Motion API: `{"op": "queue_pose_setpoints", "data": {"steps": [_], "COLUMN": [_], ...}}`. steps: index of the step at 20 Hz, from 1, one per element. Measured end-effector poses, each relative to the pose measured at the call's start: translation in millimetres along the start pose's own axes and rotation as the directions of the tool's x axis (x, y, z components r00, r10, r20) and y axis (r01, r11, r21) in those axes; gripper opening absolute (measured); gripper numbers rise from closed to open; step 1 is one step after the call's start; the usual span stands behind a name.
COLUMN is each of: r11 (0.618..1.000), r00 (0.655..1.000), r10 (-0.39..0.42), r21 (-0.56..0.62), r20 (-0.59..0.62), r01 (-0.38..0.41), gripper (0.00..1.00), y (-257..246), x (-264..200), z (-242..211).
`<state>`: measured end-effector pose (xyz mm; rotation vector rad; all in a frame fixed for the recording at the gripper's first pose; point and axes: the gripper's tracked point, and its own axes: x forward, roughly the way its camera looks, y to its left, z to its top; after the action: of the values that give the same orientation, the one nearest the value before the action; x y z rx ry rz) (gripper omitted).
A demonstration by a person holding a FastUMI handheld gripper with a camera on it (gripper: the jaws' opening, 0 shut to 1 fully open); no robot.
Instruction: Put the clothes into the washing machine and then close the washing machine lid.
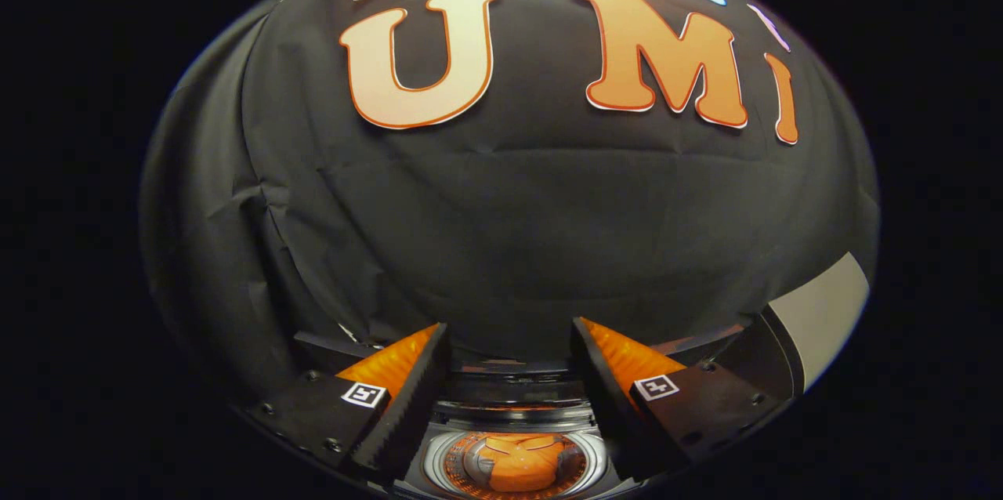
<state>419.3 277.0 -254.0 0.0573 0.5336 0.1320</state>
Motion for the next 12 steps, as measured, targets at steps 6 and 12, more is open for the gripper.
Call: {"op": "queue_pose_setpoints", "data": {"steps": [6, 12], "r11": [1.0, 1.0], "r00": [1.0, 0.999], "r10": [-0.007, -0.011], "r21": [-0.011, -0.021], "r20": [0.03, 0.052], "r01": [0.007, 0.012], "gripper": [0.99, 0.99], "y": [1.6, 3.9], "x": [-22.2, -47.1], "z": [-12.0, -26.9]}}
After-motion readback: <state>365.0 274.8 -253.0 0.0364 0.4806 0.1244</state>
